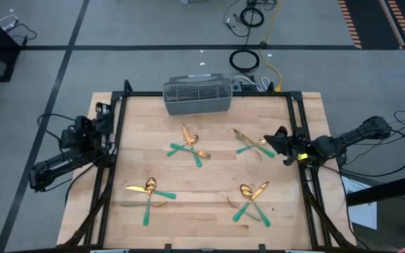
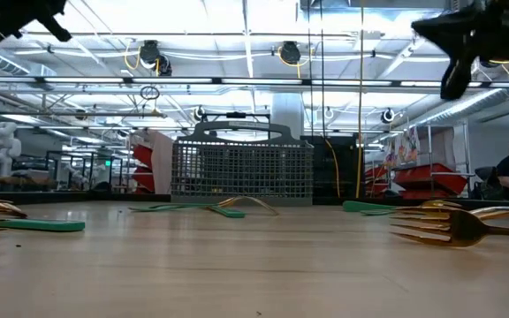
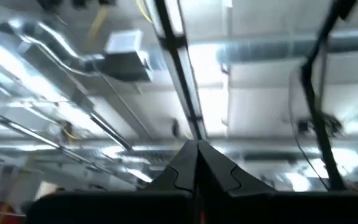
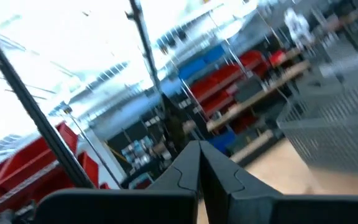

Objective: Sort silverware
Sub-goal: Put the green fork into the gray bin

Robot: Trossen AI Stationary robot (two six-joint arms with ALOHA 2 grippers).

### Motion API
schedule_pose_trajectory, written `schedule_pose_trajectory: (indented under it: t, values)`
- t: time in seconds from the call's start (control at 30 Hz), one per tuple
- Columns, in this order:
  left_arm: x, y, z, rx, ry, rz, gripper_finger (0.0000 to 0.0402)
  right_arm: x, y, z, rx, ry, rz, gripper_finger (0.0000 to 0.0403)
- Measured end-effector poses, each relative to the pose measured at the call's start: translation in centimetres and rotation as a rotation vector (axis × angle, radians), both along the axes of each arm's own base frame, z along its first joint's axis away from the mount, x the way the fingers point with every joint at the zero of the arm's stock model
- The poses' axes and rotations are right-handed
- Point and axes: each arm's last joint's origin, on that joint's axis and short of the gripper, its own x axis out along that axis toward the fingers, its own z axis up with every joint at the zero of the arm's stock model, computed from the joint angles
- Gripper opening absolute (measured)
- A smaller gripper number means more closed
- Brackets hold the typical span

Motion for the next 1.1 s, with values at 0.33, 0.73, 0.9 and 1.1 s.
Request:
schedule_pose_trajectory:
  t: [0.33, 0.73, 0.9, 1.1]
  values:
    - [-0.2, 0.0, 4.1, -0.042, 0.035, 0.040, 0.0010, -1.0, 0.0, 7.7, -0.437, -0.138, -0.131, 0.0004]
    - [4.0, 2.5, 8.0, -0.594, 0.521, 0.026, 0.0010, -2.6, -0.5, 15.7, -0.539, 0.253, 0.025, 0.0036]
    - [6.6, 3.6, 9.6, -0.673, 0.700, -0.003, 0.0010, -2.6, -0.5, 15.8, -0.445, 0.423, 0.105, 0.0082]
    - [9.6, 3.8, 10.5, -0.473, 0.775, -0.179, 0.0010, -0.1, 0.4, 13.3, -0.437, 0.687, 0.142, 0.0137]
